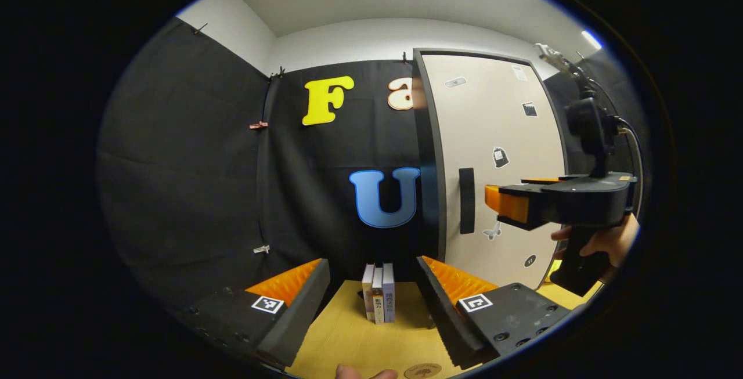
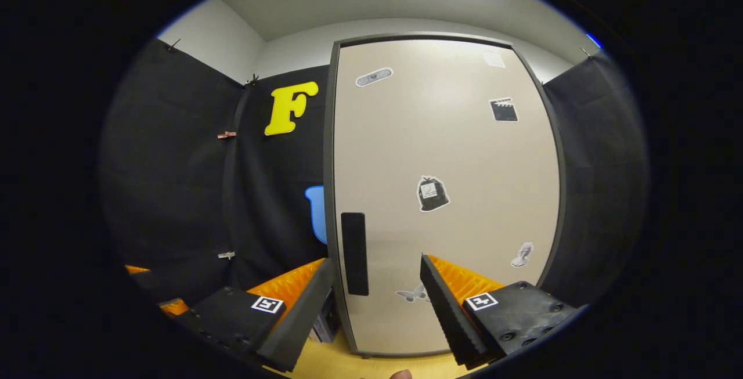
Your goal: Open the cabinet door with the right hand, grasp the bottle in the cabinet with the left hand and place it on the coaster, then close the cabinet door with the right hand.
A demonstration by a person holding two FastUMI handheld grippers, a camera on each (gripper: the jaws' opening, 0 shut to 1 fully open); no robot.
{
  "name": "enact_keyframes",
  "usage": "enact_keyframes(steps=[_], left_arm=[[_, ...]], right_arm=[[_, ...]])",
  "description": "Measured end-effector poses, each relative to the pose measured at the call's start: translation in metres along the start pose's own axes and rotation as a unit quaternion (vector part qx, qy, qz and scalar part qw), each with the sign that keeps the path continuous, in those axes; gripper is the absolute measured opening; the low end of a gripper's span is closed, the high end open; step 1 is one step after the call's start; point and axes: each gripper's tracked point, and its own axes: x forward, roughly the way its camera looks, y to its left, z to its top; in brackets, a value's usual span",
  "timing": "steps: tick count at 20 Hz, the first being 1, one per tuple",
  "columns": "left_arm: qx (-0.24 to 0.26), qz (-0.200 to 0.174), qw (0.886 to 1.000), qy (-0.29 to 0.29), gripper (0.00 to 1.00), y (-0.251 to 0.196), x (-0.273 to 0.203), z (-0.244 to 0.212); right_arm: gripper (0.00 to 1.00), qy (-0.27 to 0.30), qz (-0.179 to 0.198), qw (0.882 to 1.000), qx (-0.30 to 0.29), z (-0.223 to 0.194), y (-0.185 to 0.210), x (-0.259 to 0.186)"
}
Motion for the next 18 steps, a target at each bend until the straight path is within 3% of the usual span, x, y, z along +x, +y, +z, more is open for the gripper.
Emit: enact_keyframes(steps=[9,12,14,15,17,18], left_arm=[[-0.005,0.015,1.000,0.012,0.93,0.015,0.015,-0.012],[-0.005,0.019,1.000,0.013,0.93,0.020,0.019,-0.013],[-0.004,0.022,1.000,0.017,0.94,0.023,0.020,-0.014],[-0.003,0.024,1.000,0.018,0.94,0.025,0.022,-0.015],[-0.003,0.027,0.999,0.020,0.94,0.027,0.018,-0.016],[-0.004,0.027,0.999,0.020,0.94,0.027,0.016,-0.016]], right_arm=[[0.93,0.043,0.004,0.999,-0.006,-0.046,0.019,0.074],[0.57,0.038,-0.002,0.999,-0.005,-0.048,0.021,0.083],[0.50,0.041,0.006,0.999,0.001,-0.049,0.028,0.081],[0.54,0.042,-0.018,0.999,-0.004,-0.044,0.017,0.077],[0.30,0.038,-0.023,0.999,-0.007,-0.048,0.014,0.084],[0.30,0.035,-0.020,0.999,-0.019,-0.053,0.017,0.086]])
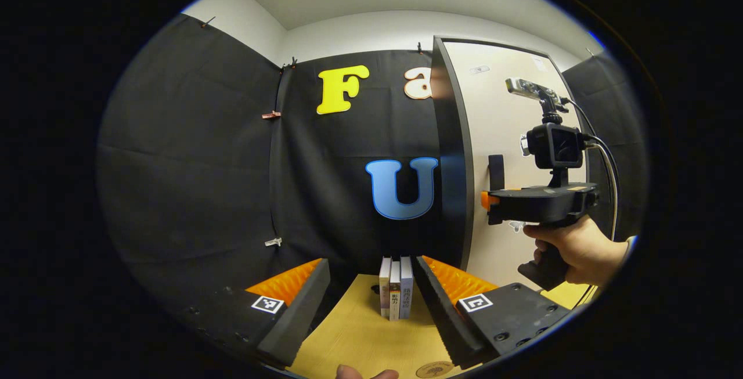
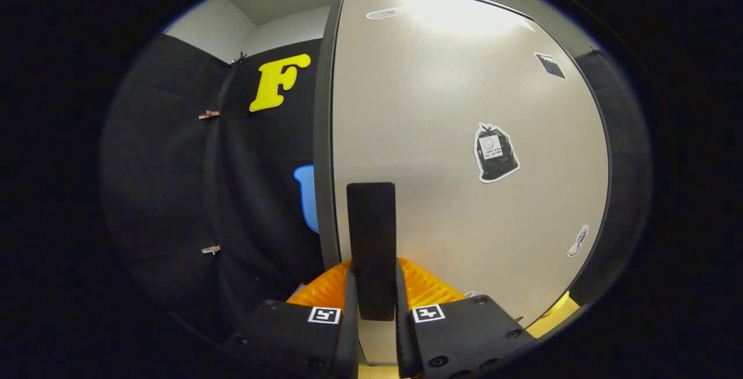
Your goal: Open the cabinet door with the right hand, grasp the bottle in the cabinet with the left hand and place it on the coaster, then close the cabinet door with the right hand.
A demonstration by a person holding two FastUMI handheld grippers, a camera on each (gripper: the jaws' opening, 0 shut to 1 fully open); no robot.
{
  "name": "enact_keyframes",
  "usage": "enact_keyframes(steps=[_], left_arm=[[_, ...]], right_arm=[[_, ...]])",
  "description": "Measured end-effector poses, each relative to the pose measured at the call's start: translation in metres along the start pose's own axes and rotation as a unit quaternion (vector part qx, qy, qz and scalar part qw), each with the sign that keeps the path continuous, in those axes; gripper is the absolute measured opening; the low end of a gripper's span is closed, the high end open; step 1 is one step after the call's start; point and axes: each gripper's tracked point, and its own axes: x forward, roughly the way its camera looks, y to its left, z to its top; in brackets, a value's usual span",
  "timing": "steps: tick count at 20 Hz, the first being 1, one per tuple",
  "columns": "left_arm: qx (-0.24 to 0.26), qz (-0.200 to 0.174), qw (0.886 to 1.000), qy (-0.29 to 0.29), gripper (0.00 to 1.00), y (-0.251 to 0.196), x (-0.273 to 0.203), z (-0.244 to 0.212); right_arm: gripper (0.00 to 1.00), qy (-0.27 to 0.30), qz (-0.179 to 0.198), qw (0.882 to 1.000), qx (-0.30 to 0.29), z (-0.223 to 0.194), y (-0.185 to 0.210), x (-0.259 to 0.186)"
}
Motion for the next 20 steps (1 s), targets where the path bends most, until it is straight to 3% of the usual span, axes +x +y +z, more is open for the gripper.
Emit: enact_keyframes(steps=[1,2,3,4,14,20], left_arm=[[-0.001,0.000,1.000,0.000,0.94,0.000,-0.001,0.000],[-0.002,0.000,1.000,0.001,0.93,0.000,-0.003,0.000],[-0.001,0.001,1.000,0.000,0.93,0.001,-0.005,0.000],[0.001,0.001,1.000,-0.001,0.94,0.001,-0.007,0.002],[0.002,-0.001,1.000,-0.012,0.93,-0.015,-0.042,0.015],[0.005,-0.017,1.000,-0.020,0.93,-0.043,-0.055,0.024]], right_arm=[[0.23,0.000,0.006,1.000,-0.002,0.004,0.002,-0.002],[0.23,0.004,0.016,1.000,0.006,0.004,0.002,-0.005],[0.12,0.011,0.024,0.999,0.019,0.003,0.001,-0.006],[0.16,0.013,0.030,0.999,0.023,0.004,0.001,-0.008],[0.16,0.027,0.122,0.991,0.037,0.020,0.008,-0.068],[0.16,0.031,0.145,0.988,0.045,0.029,-0.002,-0.112]])
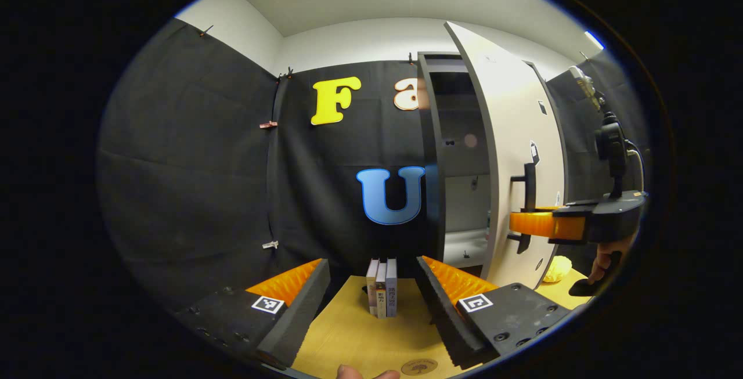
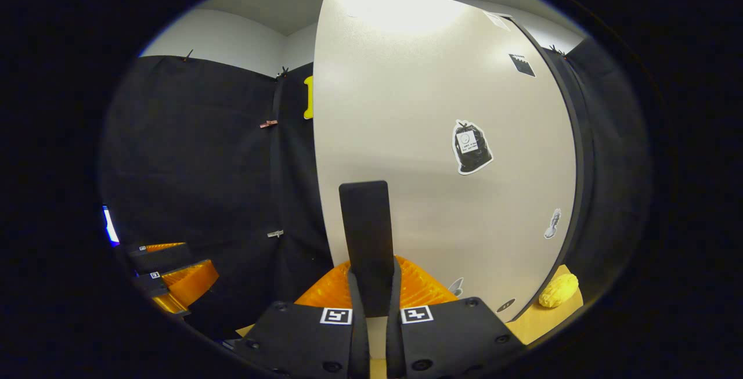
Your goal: Open the cabinet door with the right hand, grasp the bottle in the cabinet with the left hand and place it on the coaster, then close the cabinet door with the right hand.
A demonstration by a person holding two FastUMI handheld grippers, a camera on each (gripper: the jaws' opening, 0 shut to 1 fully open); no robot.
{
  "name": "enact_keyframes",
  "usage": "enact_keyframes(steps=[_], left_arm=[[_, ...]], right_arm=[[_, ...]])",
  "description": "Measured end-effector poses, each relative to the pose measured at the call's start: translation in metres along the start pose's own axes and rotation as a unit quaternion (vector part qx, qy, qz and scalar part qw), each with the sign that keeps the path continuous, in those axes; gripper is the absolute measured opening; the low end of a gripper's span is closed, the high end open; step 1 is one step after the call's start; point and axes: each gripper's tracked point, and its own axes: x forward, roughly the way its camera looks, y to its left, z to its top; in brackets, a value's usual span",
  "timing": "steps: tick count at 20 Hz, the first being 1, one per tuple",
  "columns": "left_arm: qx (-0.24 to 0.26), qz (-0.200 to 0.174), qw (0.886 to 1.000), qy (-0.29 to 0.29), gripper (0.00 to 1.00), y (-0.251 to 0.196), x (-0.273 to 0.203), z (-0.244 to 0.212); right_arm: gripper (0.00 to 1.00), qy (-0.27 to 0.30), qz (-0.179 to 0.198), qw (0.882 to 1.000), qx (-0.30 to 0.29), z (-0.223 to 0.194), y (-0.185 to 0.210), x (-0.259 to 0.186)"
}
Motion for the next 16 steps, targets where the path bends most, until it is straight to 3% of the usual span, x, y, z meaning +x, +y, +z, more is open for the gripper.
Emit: enact_keyframes(steps=[16], left_arm=[[0.001,-0.075,0.997,-0.026,0.93,-0.100,0.000,0.032]], right_arm=[[0.15,-0.011,-0.039,0.999,0.007,0.006,-0.034,-0.047]])
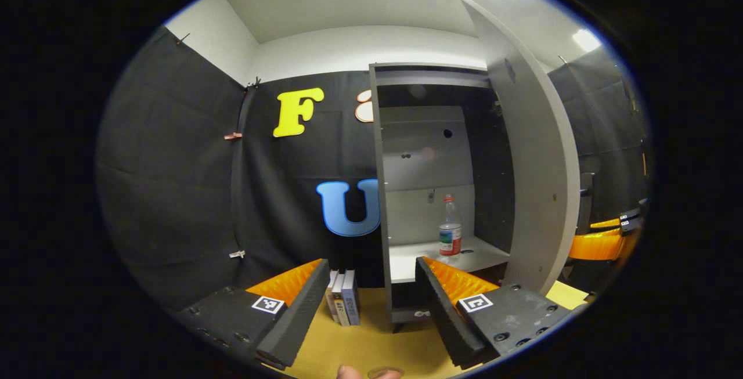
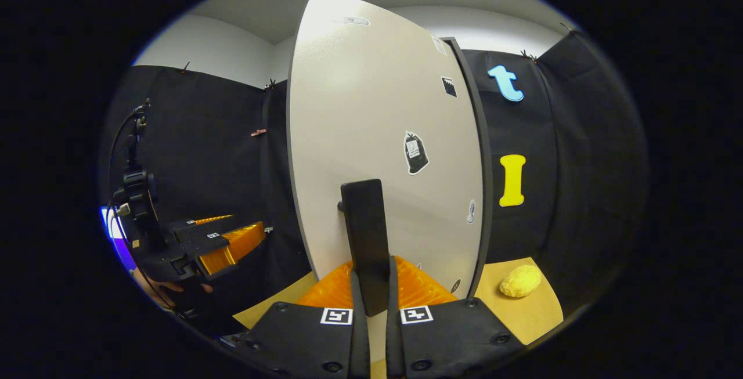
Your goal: Open the cabinet door with the right hand, grasp the bottle in the cabinet with the left hand and place it on the coaster, then close the cabinet door with the right hand.
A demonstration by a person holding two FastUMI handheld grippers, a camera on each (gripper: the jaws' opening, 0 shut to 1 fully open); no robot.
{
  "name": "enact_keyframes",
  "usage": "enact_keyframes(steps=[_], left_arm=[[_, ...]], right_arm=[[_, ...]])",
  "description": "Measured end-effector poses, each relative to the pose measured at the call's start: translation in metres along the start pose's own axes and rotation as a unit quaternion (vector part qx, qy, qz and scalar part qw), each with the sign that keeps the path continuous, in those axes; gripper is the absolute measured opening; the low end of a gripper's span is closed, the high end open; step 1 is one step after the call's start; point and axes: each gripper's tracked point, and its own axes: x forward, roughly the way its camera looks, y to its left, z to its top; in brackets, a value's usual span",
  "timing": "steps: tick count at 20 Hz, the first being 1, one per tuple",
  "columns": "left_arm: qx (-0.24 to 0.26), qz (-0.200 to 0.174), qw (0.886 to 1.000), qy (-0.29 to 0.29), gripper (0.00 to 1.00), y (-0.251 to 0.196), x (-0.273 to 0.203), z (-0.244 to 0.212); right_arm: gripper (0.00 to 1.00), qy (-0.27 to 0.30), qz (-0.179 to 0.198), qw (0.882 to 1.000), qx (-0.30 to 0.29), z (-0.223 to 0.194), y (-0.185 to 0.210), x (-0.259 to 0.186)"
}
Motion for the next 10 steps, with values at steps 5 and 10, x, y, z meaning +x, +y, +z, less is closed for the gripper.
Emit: enact_keyframes(steps=[5,10], left_arm=[[-0.006,-0.023,1.000,-0.001,0.94,-0.028,0.009,0.004],[-0.010,-0.038,0.999,-0.004,0.93,-0.048,0.018,0.007]], right_arm=[[0.15,-0.003,-0.032,0.999,-0.004,0.002,-0.015,-0.006],[0.14,-0.007,-0.068,0.998,-0.004,0.004,-0.032,-0.012]])
